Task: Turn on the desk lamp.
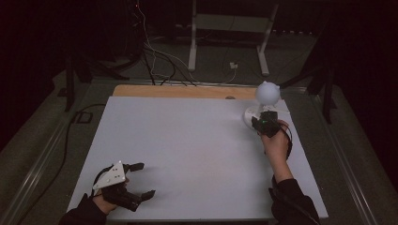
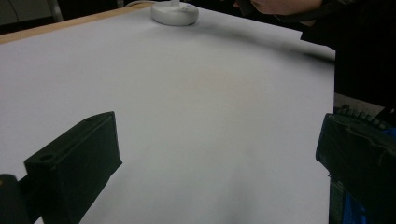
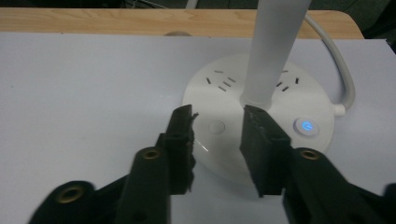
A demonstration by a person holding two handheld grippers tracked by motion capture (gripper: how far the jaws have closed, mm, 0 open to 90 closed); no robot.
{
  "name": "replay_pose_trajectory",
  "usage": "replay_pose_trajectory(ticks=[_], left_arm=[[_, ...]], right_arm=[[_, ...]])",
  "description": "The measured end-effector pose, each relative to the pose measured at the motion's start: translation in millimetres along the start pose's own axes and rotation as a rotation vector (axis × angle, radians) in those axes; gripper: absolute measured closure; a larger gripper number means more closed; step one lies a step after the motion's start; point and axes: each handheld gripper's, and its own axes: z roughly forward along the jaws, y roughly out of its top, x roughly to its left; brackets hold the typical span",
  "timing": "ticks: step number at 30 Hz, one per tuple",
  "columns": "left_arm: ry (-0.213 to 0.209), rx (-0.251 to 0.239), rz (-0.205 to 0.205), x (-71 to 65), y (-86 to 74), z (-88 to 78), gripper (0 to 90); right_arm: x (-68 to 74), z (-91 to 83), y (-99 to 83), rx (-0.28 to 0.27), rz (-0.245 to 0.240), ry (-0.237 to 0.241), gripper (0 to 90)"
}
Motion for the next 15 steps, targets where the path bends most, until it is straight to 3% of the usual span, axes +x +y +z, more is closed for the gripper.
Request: replay_pose_trajectory(ticks=[8,15], left_arm=[[0.002,0.000,0.001,0.2,0.1,0.0,0.3],[0.004,-0.003,-0.001,0.3,0.1,-0.1,0.3]], right_arm=[[0.6,2.5,-1.1,0.010,-0.008,-0.012,86.2],[2.3,8.2,-1.9,0.040,-0.043,0.002,90.0]])
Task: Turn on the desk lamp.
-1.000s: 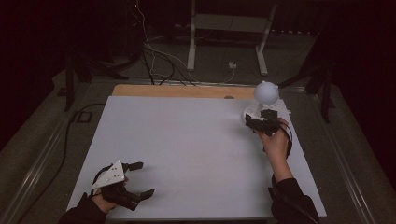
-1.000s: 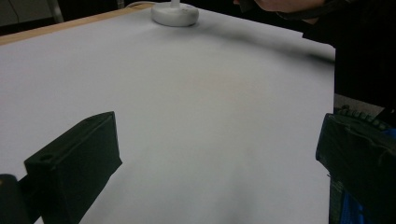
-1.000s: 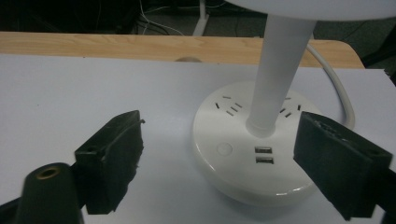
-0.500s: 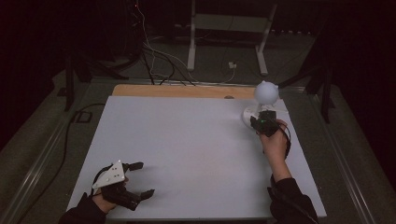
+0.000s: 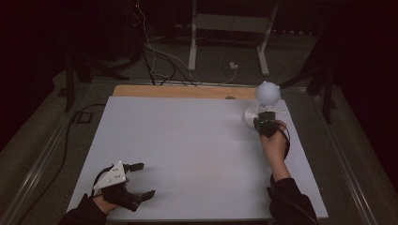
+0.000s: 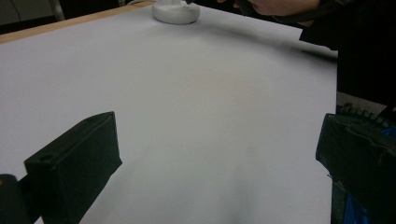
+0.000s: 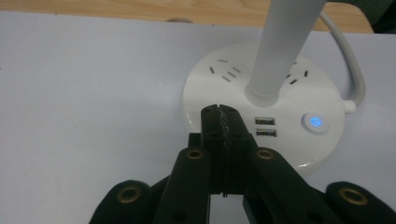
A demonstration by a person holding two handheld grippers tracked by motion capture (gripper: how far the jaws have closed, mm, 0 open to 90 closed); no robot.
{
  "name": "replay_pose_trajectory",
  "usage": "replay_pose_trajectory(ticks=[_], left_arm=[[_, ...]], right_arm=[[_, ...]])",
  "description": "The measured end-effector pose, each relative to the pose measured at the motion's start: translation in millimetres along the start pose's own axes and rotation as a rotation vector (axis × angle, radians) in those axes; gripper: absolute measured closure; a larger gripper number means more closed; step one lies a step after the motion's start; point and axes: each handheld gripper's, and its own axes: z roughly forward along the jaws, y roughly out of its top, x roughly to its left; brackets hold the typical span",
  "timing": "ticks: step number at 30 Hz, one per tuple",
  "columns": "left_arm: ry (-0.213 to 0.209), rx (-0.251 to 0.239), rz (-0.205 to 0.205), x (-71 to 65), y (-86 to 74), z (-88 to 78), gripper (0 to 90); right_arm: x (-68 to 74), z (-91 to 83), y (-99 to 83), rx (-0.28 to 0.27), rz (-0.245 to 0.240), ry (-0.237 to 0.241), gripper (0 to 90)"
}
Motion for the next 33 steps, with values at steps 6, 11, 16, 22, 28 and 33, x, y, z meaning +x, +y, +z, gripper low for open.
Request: replay_pose_trajectory(ticks=[6,11,16,22,28,33], left_arm=[[-0.002,0.001,-0.001,0.0,-0.2,0.3,0.2],[-0.002,0.001,-0.003,0.3,-0.2,0.2,0.3],[-0.004,0.004,-0.002,0.2,-0.4,0.4,0.3],[-0.003,0.004,-0.003,0.3,-0.5,0.5,0.2],[-0.003,0.005,-0.004,0.1,-0.5,0.7,0.2],[-0.002,0.006,-0.005,0.3,-0.6,0.7,0.2]], right_arm=[[0.6,3.0,3.1,-0.002,-0.002,0.001,90.0],[2.1,8.3,5.2,-0.005,-0.028,-0.003,90.0],[2.2,13.3,5.9,0.002,-0.028,0.000,90.0],[2.5,17.3,7.3,0.007,-0.030,-0.005,90.0],[2.7,20.6,7.8,0.012,-0.032,-0.011,90.0],[3.7,23.3,6.4,0.019,-0.040,-0.018,90.0]])
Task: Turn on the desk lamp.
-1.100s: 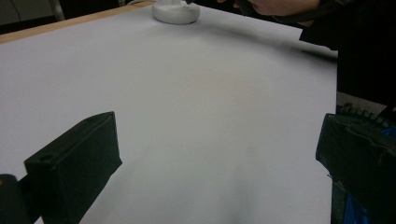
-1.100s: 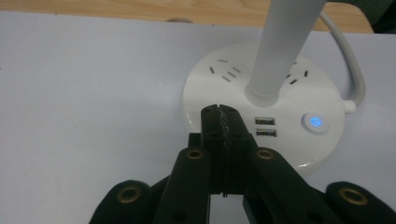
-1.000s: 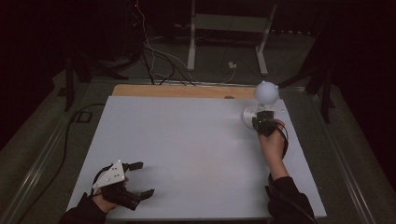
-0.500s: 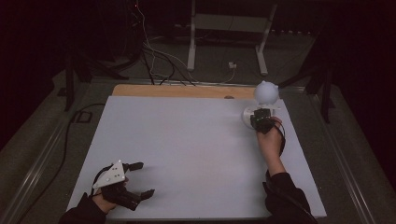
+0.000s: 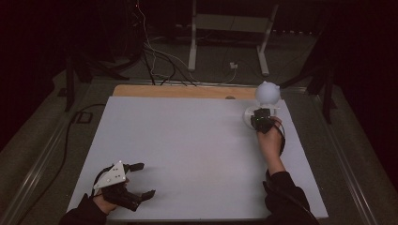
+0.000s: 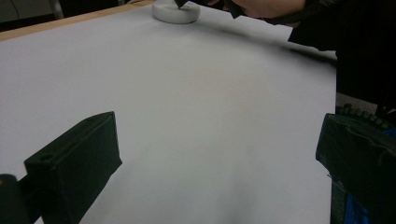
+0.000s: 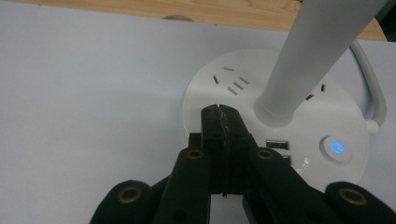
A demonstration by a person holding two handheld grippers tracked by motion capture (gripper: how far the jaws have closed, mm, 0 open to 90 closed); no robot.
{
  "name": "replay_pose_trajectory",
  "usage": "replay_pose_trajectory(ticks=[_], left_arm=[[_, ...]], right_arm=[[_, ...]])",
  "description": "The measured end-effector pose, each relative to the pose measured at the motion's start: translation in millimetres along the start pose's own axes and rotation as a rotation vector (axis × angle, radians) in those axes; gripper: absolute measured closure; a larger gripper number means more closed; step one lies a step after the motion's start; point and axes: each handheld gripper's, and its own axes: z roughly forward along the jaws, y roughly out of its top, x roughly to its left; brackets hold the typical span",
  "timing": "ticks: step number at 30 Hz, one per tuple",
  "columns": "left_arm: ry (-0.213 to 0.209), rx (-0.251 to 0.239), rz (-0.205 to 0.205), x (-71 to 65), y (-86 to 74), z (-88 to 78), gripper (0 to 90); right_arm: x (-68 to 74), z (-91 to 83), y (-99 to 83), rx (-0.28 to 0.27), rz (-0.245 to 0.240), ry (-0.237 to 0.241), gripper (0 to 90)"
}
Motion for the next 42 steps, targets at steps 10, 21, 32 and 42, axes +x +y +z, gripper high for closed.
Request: replay_pose_trajectory(ticks=[10,21,32,42], left_arm=[[0.000,-0.001,-0.002,-0.2,-0.1,0.1,0.2],[-0.002,-0.003,0.000,-0.1,0.1,-0.2,0.2],[-0.002,-0.003,-0.003,0.0,0.0,0.1,0.2],[-0.002,-0.002,-0.002,0.0,0.0,0.2,0.3]], right_arm=[[-0.8,1.3,-0.7,0.000,-0.006,0.002,90.0],[-1.8,1.4,-1.4,0.000,-0.008,0.010,90.0],[-3.5,1.8,-2.1,-0.003,0.000,0.030,90.0],[-3.1,-4.3,0.7,-0.041,-0.009,0.032,82.5]])
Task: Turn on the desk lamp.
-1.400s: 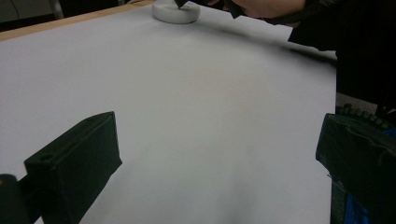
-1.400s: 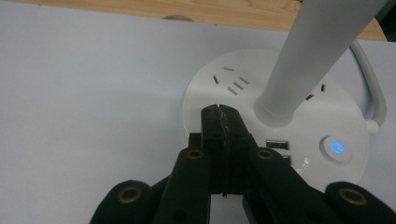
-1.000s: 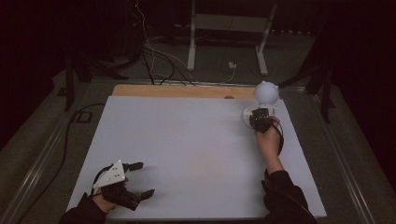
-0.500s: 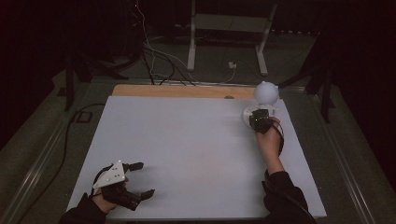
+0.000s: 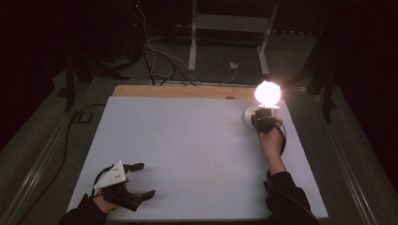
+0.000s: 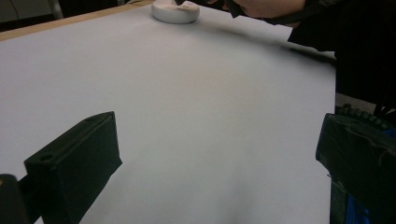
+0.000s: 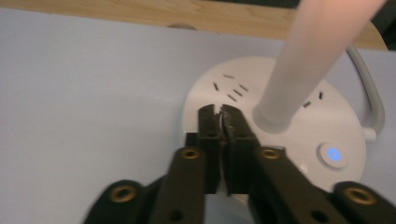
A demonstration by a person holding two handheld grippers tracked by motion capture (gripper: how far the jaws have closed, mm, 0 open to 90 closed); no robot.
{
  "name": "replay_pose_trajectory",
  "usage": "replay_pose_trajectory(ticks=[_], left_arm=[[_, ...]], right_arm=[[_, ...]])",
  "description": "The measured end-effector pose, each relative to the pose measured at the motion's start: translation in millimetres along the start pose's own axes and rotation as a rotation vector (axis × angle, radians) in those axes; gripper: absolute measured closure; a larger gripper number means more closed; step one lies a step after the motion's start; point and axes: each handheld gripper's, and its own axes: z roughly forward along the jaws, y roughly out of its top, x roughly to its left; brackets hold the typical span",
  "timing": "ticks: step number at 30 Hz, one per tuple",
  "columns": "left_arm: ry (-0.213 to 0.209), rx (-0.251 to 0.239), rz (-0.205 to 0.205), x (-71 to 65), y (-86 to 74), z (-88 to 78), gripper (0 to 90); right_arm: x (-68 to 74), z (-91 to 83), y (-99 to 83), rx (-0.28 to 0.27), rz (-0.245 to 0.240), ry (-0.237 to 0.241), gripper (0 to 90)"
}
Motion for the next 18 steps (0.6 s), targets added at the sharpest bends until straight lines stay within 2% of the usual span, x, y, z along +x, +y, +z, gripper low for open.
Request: replay_pose_trajectory(ticks=[10,12,14,18], left_arm=[[0.001,-0.001,0.001,0.0,0.1,-0.4,0.3],[0.000,0.000,0.001,0.0,0.1,-0.2,0.2],[0.000,-0.001,0.003,-0.1,0.2,-0.2,0.2],[0.000,-0.001,0.002,-0.1,0.2,-0.2,0.2]], right_arm=[[7.7,-14.3,7.4,-0.043,-0.041,0.083,56.5],[8.3,-17.2,7.1,-0.043,-0.041,0.102,52.5],[8.3,-20.1,6.7,-0.031,-0.018,0.122,47.8],[8.9,-26.8,6.8,-0.026,-0.001,0.134,35.7]])
